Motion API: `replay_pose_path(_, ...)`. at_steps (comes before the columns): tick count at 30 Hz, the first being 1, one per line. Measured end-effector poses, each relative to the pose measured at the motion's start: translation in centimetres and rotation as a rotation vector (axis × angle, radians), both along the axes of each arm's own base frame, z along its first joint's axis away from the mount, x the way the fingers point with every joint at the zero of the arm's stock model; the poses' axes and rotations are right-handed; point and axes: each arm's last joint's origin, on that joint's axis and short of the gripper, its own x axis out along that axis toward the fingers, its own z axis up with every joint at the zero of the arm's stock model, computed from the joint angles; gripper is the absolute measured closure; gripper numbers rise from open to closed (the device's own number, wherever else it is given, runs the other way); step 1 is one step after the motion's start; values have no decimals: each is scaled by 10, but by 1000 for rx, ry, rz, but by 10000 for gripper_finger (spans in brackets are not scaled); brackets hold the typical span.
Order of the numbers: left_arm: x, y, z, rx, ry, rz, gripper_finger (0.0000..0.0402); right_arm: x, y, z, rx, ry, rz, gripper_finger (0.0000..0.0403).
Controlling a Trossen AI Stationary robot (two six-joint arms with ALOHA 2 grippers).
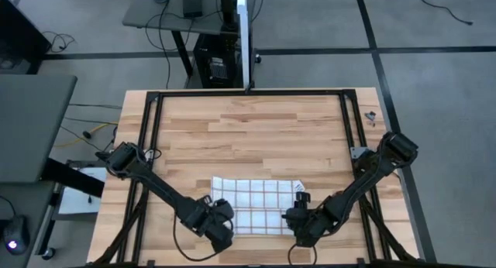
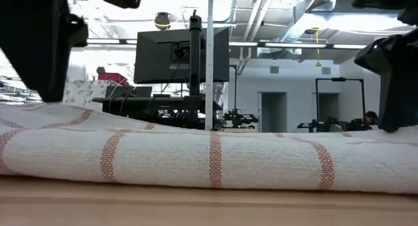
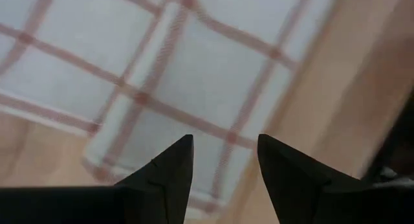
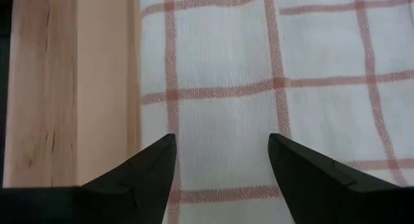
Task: Roll towel
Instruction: Roll the white towel
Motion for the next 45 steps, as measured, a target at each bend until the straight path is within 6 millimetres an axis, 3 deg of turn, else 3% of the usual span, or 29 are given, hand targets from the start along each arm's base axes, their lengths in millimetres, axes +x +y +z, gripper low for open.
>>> replay_pose_path(9,-7,7,-33,-23,-13,73,247,-2,0,-1,-6,15,2,165)
replay_pose_path(13,-6,9,-32,-33,1,77,247,-5,-2,2,-17,28,3,165)
replay_pose_path(20,3,3,4,-32,23,64,247,-14,-11,45,71,-69,2,165)
replay_pose_path(26,18,-2,22,-64,-99,4,247,-18,-20,79,169,-183,-7,165)
replay_pose_path(33,39,8,30,-19,-245,-80,241,-12,-32,84,180,-206,-46,165)
replay_pose_path(37,44,12,54,-27,-218,-137,217,-12,-28,90,148,-202,83,165)
replay_pose_path(41,41,9,86,-10,-200,-194,187,-12,-19,106,128,-252,187,165)
replay_pose_path(45,22,-3,113,21,-140,-250,168,-14,-6,122,94,-263,263,165)
